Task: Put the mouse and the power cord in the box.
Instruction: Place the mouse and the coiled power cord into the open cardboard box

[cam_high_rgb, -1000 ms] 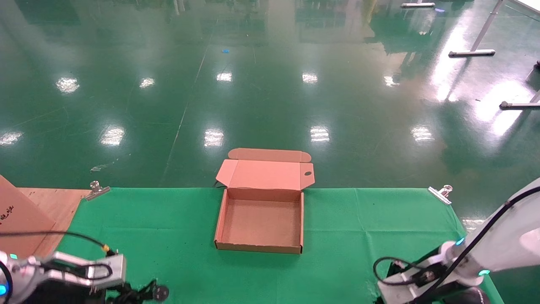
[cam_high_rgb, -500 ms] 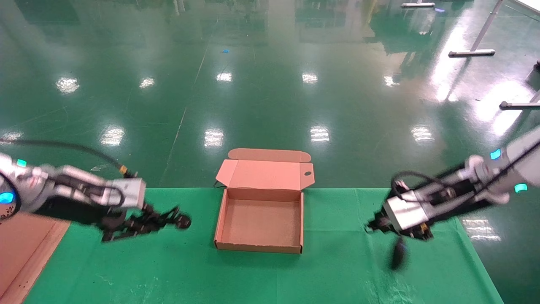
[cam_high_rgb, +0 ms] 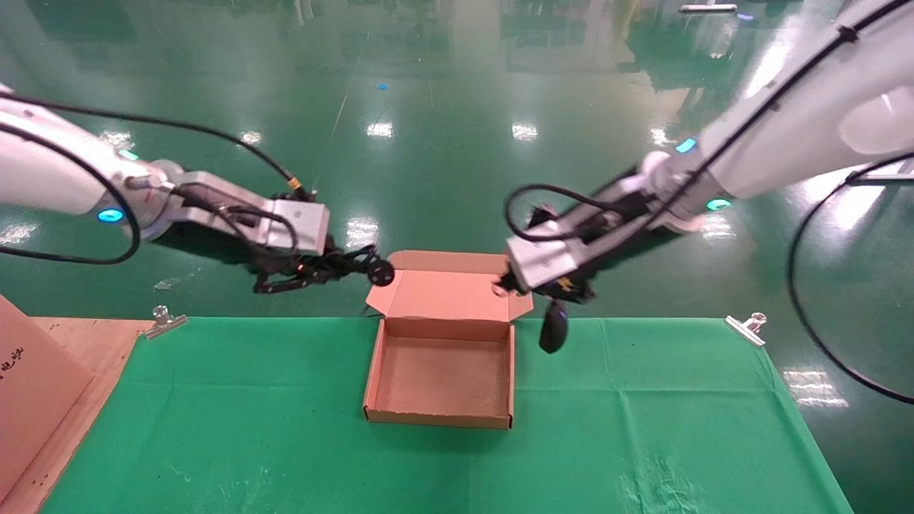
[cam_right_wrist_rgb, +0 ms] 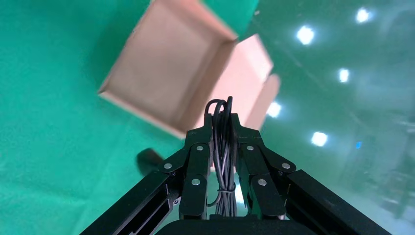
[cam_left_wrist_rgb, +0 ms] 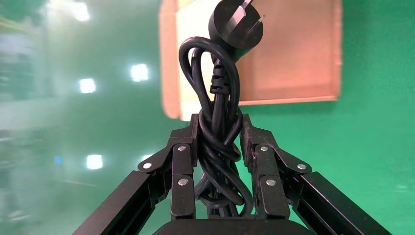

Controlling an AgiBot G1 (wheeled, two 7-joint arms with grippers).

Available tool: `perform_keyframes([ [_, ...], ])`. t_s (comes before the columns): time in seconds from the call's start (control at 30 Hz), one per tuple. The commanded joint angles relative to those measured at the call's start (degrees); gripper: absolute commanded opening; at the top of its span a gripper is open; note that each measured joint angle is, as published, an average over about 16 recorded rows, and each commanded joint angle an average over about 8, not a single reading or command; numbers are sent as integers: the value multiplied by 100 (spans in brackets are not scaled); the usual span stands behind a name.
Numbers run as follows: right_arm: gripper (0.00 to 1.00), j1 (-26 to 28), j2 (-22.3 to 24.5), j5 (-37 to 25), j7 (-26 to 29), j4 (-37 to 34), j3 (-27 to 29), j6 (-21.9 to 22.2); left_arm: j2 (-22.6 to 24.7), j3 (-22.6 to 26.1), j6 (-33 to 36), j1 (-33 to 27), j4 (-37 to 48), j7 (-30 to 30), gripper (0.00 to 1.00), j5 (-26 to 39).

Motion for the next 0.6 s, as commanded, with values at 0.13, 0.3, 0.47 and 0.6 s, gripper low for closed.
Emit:
perform_keyframes([
  [0.13, 0, -100, -91, 155, 372, 505, -158, 213, 286, -38, -192, -195, 590, 491, 0, -56],
  [0.3, 0, -221, -77, 342, 608, 824, -430, 366, 421, -94, -201, -239, 1033, 956, 0, -167],
  [0.47, 0, -235, -50, 506, 699, 836, -639, 484, 563, -141, -407, -128, 1376, 1294, 0, -246],
  [0.6, 0, -132, -21, 646, 661, 725, -728, 449, 766, -216, -1210, 241, 1606, 1481, 0, -331],
])
